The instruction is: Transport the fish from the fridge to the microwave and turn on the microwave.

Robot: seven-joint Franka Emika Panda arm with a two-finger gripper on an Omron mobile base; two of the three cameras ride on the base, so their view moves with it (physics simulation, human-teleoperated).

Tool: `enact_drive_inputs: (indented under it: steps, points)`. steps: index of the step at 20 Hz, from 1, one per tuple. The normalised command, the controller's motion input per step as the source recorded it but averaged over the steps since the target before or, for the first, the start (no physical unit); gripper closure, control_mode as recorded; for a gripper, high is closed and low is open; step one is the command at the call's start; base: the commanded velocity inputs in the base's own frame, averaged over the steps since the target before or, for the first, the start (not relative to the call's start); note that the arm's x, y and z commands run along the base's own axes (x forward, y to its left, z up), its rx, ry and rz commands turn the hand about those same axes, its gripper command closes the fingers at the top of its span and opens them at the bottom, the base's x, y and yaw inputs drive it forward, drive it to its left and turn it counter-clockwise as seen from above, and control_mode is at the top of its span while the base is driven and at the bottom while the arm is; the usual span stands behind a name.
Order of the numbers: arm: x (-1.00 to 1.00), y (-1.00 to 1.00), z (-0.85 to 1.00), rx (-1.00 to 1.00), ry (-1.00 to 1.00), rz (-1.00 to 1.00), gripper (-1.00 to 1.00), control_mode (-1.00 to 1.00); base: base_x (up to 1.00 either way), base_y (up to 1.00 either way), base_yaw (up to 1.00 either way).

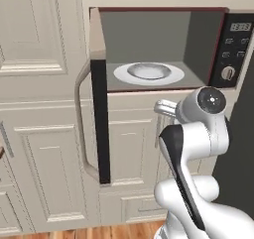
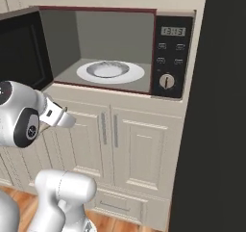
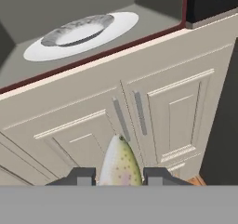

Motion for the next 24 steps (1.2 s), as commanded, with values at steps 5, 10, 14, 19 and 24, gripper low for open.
enact_drive_inputs:
  steps: [5,10,14,19,24]
  points:
    - [0.00,0.00,0.00,0.00,0.00,0.00,1.00,1.00,0.38,-0.23,0.02]
    - [0.00,0.00,0.00,0.00,0.00,0.00,1.00,1.00,0.28,0.12,-0.19]
    - [0.00,0.00,0.00,0.00,0.00,0.00,1.00,1.00,0.14,0.10,-0.21]
    - [0.00,0.00,0.00,0.00,0.00,0.00,1.00,1.00,0.02,0.11,-0.17]
    - [0.00,0.00,0.00,0.00,0.00,0.00,1.00,1.00,0.01,0.18,-0.01]
